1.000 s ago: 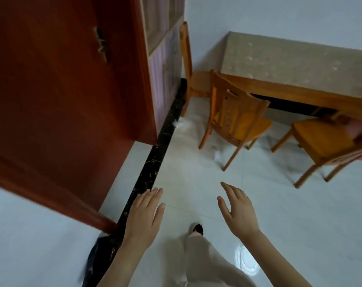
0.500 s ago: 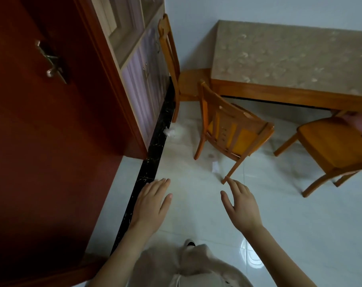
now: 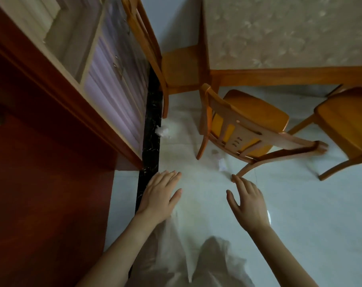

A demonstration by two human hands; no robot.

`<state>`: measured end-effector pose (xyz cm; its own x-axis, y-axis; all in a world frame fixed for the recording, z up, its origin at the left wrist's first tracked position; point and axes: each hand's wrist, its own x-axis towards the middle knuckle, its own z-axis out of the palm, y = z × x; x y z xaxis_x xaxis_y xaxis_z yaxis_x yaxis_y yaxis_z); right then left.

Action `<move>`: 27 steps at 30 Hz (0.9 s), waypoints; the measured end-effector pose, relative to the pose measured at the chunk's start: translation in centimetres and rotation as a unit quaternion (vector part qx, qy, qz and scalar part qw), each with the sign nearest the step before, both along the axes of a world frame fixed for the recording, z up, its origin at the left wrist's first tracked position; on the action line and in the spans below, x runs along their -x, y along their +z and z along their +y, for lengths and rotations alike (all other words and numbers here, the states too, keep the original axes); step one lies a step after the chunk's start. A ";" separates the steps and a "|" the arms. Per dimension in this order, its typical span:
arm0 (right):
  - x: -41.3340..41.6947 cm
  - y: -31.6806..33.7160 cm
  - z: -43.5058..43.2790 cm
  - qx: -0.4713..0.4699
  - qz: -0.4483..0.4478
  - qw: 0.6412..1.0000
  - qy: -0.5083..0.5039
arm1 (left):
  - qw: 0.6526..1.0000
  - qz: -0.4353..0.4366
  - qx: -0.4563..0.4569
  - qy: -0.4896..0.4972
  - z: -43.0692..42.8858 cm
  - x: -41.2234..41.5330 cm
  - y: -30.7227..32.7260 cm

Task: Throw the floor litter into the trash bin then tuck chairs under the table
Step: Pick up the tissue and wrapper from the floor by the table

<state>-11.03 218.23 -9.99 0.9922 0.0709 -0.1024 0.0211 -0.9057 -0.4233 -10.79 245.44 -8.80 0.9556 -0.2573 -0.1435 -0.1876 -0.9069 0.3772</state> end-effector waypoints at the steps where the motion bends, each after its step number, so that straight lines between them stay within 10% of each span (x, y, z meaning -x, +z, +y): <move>1: -1.4 -1.1 1.1 0.003 0.002 1.000 -0.011 | 1.000 0.006 -0.004 -0.016 1.0 -2.0 -1.2; 27: -29.0 -71.0 -2.4 0.003 0.028 0.975 -0.218 | 0.995 -0.054 -0.022 -0.084 10.6 -31.8 -67.0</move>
